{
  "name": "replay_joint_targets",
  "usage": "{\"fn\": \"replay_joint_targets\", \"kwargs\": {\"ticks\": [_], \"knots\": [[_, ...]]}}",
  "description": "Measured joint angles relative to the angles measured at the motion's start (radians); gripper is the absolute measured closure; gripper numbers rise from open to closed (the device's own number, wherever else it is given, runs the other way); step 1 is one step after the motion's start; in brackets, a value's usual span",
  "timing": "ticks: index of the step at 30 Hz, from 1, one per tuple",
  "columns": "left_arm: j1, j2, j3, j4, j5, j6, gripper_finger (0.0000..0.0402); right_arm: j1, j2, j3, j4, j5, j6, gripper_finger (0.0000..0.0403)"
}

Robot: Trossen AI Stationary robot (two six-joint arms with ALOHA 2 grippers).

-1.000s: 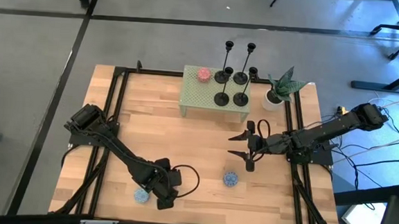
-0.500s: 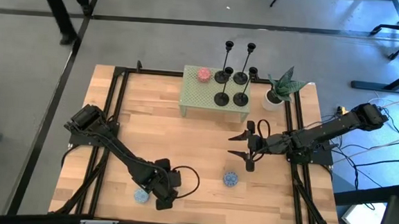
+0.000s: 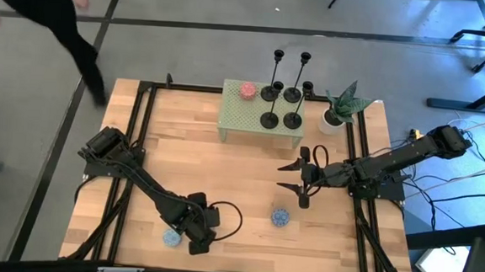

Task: Pick & Place candle stick holders
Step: Put the red scented candle on the shelf

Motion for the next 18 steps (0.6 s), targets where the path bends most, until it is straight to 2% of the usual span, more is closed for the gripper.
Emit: {"fn": "replay_joint_targets", "kwargs": {"ticks": [8, 18], "knots": [[0.000, -0.011, 0.038, -0.039, -0.014, 0.003, 0.0075, 0.000, 0.000, 0.000, 0.000, 0.000, -0.002, 0.0178], [0.000, -0.011, 0.013, -0.036, -0.018, -0.027, 0.0075, 0.000, 0.000, 0.000, -0.001, 0.000, -0.001, 0.0178]]}}
